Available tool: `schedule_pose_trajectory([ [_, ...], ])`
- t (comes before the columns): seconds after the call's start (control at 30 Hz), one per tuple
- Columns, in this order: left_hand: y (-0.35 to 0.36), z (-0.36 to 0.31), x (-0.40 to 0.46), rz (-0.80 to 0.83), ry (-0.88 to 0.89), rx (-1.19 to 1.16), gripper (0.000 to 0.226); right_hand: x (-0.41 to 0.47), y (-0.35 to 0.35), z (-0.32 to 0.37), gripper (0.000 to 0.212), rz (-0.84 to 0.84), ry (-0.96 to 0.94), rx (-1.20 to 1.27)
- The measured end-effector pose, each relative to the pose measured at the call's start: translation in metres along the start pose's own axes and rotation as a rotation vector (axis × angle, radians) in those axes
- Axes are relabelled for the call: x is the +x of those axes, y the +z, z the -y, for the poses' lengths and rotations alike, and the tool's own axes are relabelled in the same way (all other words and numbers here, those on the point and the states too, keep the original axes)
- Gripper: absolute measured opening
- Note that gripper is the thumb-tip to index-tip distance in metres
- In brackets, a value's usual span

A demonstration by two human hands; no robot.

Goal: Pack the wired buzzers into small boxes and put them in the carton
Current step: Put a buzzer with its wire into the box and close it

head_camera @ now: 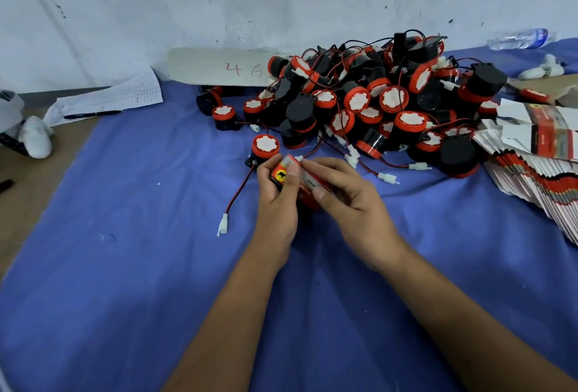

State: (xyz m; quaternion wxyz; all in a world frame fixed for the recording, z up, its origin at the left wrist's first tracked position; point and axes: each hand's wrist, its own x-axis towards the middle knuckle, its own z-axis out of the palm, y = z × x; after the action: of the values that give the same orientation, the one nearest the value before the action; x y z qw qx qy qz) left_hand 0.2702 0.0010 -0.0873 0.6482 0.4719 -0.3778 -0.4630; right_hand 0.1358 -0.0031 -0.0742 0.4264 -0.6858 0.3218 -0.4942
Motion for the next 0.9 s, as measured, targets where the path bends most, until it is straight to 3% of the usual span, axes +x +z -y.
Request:
schedule_pose_trajectory([
  [0.13,0.002,-0.005,0.001,-0.051,-0.130,-0.221,0.042,0.002,0.000,-0.002,0.034,-0.140,-0.058,-0.212],
  [0.47,0.006,-0.003,-0.003,-0.045,-0.156,-0.294,0.049,0.003,-0.001,-0.007,0.030,-0.080,-0.008,-0.083],
  [0.6,0.004,-0.004,-0.002,-0.037,-0.069,-0.101,0.060,0.008,-0.010,-0.009,0.027,-0.154,-0.038,-0.075],
  [0.8,-0.022,-0.011,0.003,0.233,0.226,0.307,0.026,0.011,-0.028,-0.015,0.014,-0.143,-0.006,-0.073],
  [0.9,-0.020,-0.012,0.000,0.216,0.241,0.348,0.018,0.011,-0.029,-0.015,0.013,-0.113,-0.001,-0.082],
])
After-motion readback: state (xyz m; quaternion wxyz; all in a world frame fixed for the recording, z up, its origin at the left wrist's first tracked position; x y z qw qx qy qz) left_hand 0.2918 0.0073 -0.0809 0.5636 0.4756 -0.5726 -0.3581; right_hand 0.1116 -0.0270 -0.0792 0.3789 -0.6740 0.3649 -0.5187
